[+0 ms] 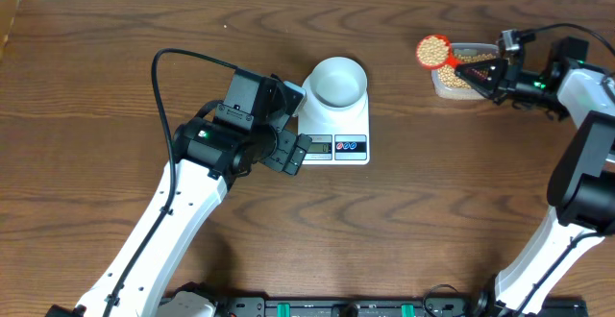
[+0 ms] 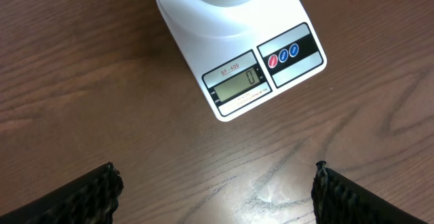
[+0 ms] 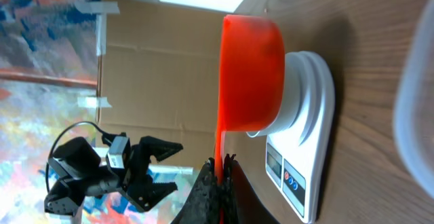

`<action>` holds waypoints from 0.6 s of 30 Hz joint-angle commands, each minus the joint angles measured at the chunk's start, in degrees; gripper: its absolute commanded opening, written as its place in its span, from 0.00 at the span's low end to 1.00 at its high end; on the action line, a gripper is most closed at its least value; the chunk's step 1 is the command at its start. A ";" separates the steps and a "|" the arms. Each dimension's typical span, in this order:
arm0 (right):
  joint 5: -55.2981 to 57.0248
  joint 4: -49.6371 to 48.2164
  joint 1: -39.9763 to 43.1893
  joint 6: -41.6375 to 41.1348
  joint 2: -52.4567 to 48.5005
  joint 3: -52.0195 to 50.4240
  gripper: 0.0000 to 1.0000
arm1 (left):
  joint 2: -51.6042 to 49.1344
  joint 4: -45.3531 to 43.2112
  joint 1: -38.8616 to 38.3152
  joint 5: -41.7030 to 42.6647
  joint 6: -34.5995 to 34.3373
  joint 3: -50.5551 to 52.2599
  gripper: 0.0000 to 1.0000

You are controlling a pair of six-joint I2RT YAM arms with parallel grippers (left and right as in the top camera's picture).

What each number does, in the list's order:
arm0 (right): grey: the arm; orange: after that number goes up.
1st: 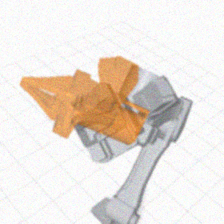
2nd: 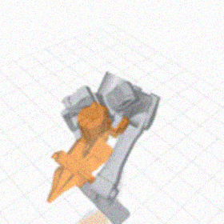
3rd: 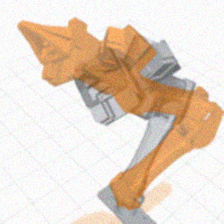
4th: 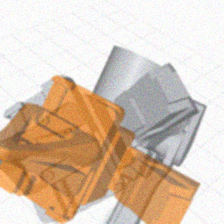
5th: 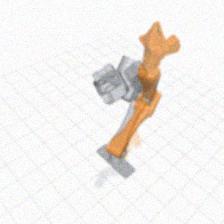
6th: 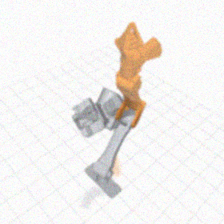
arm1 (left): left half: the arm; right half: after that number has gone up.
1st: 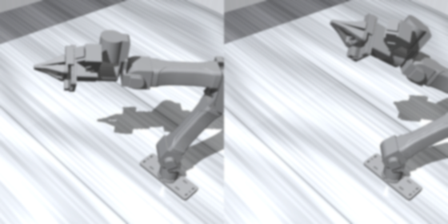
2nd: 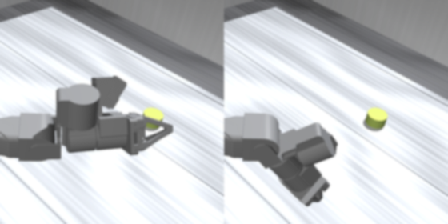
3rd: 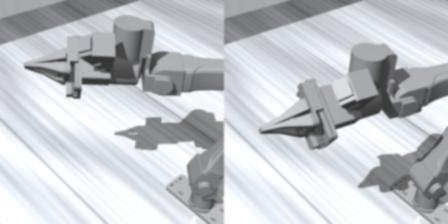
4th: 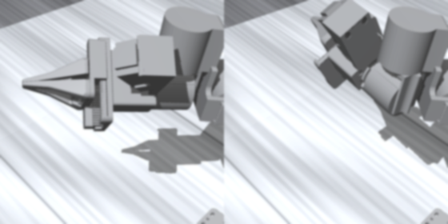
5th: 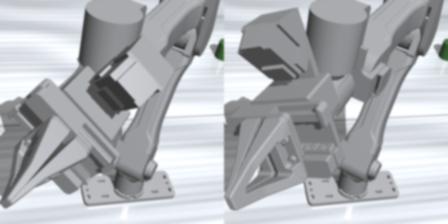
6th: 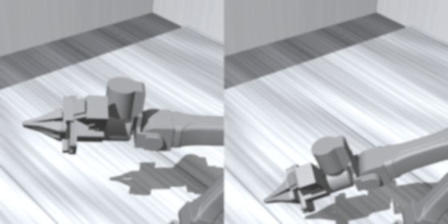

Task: Scoop item into bowl and weigh 50g on scale
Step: 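Lift the filled scoop out of the tub with the right gripper, then carry the filled scoop with the right gripper over the grey bowl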

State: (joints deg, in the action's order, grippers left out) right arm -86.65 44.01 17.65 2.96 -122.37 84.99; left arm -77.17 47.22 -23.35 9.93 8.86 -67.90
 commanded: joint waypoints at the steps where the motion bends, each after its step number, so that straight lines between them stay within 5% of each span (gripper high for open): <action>1: -2.86 -0.09 -2.32 -0.61 -0.20 -0.26 0.01 | -0.31 0.13 0.20 -0.52 0.11 0.20 0.92; 18: -1.07 -0.52 -12.02 -2.29 -0.09 3.89 0.01 | -0.31 0.13 0.20 -0.52 0.13 0.20 0.92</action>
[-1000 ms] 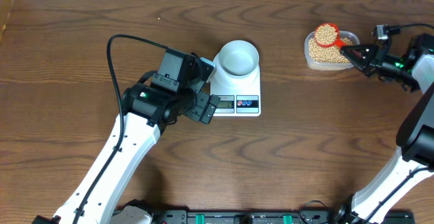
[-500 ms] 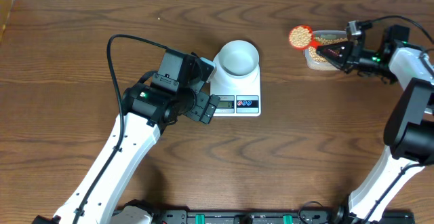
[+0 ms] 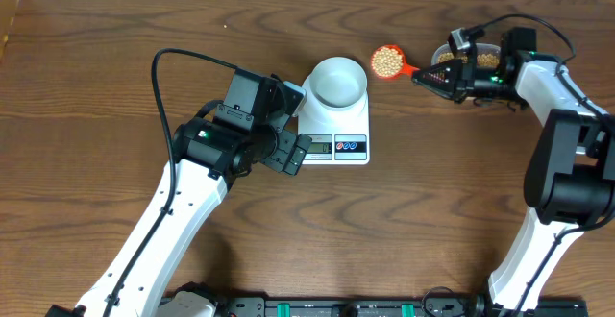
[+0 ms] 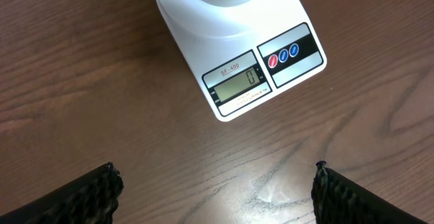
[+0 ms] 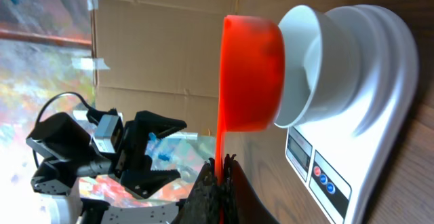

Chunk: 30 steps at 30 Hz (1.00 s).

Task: Scoop item into bowl and weigh 50g on scale
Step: 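Carry the filled scoop with the right gripper over the grey bowl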

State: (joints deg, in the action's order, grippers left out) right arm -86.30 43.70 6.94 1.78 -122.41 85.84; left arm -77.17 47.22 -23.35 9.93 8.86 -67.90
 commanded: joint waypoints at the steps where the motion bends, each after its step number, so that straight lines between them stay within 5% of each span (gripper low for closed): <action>1: -0.87 -0.24 -1.92 -1.46 -0.04 3.76 0.01 | -0.31 0.13 0.20 -0.52 0.11 0.20 0.92; 30: 23.47 1.95 -11.28 -1.90 7.23 7.41 0.01 | -0.31 0.13 0.20 -0.55 0.11 0.20 0.92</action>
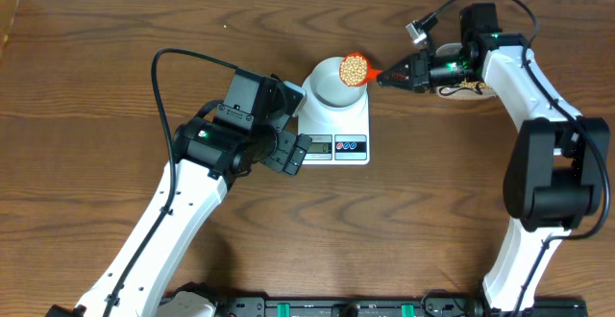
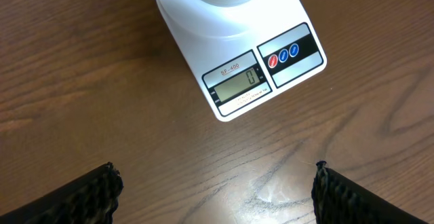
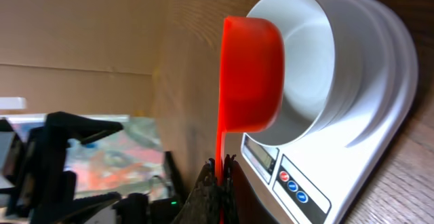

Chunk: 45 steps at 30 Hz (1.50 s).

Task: Scoop item into bowl and weigh 50g on scale
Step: 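Carry the filled scoop with the right gripper over the grey bowl, then tip the scoop with the right gripper to pour beans into the bowl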

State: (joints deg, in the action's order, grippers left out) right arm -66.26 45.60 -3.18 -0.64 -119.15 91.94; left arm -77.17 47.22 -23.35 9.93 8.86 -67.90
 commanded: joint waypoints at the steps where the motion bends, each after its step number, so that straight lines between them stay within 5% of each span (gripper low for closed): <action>1: 4.09 0.04 -1.38 0.50 4.37 1.33 0.01 | -0.31 0.13 0.20 -0.52 0.11 0.20 0.92; 27: 20.70 0.13 -8.96 0.72 4.52 4.42 0.01 | -0.31 0.13 0.20 -0.55 0.13 0.20 0.92; 45: 22.43 0.52 -9.03 2.01 4.52 4.46 0.01 | -0.31 0.13 0.20 -0.52 0.13 0.20 0.92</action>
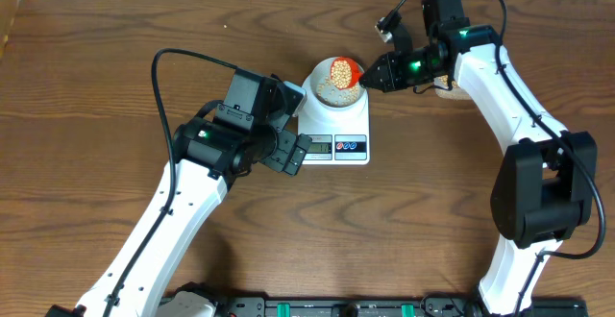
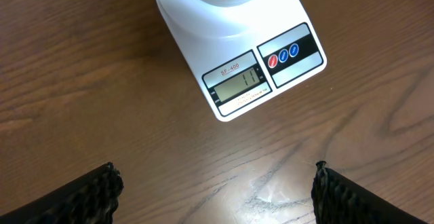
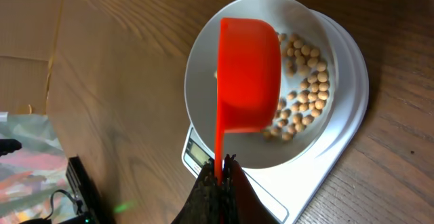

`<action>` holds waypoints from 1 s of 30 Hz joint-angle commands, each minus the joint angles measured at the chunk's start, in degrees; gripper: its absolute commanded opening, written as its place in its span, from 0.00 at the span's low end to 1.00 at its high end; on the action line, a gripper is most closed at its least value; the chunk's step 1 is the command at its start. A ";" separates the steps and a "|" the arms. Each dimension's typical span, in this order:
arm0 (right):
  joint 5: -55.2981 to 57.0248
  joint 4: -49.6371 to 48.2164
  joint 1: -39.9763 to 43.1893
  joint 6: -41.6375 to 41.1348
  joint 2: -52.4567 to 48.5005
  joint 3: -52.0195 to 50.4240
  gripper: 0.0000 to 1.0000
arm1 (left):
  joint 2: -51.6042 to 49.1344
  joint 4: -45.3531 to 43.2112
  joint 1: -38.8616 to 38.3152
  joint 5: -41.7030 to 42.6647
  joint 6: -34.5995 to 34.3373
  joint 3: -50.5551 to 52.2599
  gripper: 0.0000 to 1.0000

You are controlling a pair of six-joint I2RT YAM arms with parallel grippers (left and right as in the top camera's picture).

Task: Scoop item into bowl and weigh 50g on scale
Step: 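Tip the scoop with the right gripper to pour beans into the bowl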

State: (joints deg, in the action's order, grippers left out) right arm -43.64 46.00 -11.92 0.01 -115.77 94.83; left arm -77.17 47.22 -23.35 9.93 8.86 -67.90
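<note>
A white scale (image 1: 336,125) stands mid-table with a white bowl (image 1: 310,85) on it. Tan beans (image 3: 302,88) lie in the bowl. My right gripper (image 3: 220,166) is shut on the thin handle of a red scoop (image 3: 247,75). The scoop (image 1: 344,70) is tipped over the bowl, with some beans showing in it from overhead. In the left wrist view the scale's display (image 2: 239,83) reads 11. My left gripper (image 2: 215,173) hangs open just in front of the scale, holding nothing, its fingertips (image 2: 108,176) wide apart.
A clear bean container (image 1: 444,88) sits at the right, mostly hidden behind my right arm. The left arm's black cable (image 1: 163,77) loops over the table to the left of the scale. Bare wood lies in front of the scale.
The scoop was level and full at the bowl's right rim, and the display read 0. Now it is tipped over the bowl, beans lie inside, and the display reads 11. The left arm is unmoved.
My right gripper first held the full scoop over the bean container at the right. Then the scoop was between the container and the scale, then at the bowl's rim. Now it is tilted, with beans in the bowl. The left gripper stayed open throughout.
</note>
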 commanded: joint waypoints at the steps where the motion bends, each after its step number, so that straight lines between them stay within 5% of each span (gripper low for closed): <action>1: -0.20 0.13 -0.28 1.36 1.14 1.57 0.01 | -0.31 0.13 0.20 -0.52 0.11 0.20 0.92; 30: 0.50 0.83 -0.28 2.01 1.14 1.57 0.01 | -0.31 0.13 0.20 -0.55 0.11 0.20 0.92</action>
State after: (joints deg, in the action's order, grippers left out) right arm -42.59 46.72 -11.92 0.69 -115.77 94.83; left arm -77.17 47.22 -23.35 9.93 8.86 -67.90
